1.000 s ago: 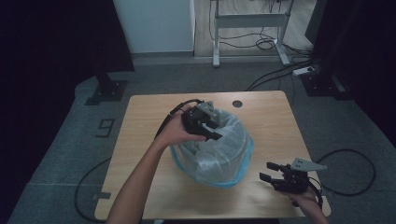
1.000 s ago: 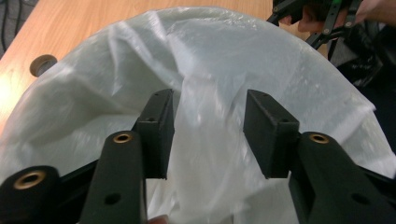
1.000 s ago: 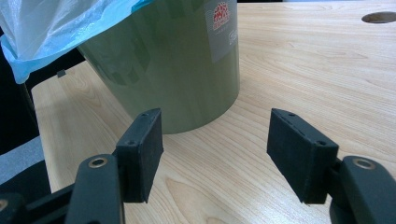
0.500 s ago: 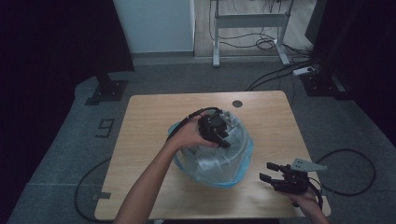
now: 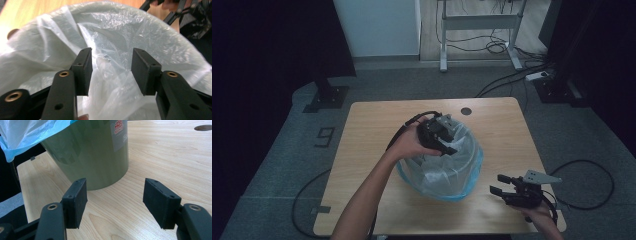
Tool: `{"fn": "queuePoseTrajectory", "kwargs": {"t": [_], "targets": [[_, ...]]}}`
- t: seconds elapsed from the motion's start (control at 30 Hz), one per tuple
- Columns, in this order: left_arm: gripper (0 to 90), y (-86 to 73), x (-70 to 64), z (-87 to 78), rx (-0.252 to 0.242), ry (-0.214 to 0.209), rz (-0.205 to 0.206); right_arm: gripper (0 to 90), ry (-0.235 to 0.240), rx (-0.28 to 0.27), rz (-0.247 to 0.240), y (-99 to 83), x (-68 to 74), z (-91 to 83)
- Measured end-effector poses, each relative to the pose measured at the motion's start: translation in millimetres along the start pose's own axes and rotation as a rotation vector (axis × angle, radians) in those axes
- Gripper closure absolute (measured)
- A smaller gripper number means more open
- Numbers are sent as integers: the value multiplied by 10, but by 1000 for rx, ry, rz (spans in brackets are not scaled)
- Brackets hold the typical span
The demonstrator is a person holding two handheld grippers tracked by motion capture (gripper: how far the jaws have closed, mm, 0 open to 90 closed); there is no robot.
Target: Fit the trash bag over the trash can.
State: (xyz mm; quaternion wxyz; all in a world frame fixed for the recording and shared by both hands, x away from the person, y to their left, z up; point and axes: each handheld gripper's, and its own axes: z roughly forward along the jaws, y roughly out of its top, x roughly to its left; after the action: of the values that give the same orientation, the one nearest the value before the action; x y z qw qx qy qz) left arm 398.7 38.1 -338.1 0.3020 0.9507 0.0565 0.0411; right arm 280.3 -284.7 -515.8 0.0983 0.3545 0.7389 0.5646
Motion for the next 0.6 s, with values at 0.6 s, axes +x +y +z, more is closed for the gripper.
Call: {"fn": "queuePoseTrajectory", "kwargs": {"t": [0.6], "targets": [[567, -200, -51, 165, 165, -54, -4, 353, 9, 16, -4, -12, 17, 40]]}}
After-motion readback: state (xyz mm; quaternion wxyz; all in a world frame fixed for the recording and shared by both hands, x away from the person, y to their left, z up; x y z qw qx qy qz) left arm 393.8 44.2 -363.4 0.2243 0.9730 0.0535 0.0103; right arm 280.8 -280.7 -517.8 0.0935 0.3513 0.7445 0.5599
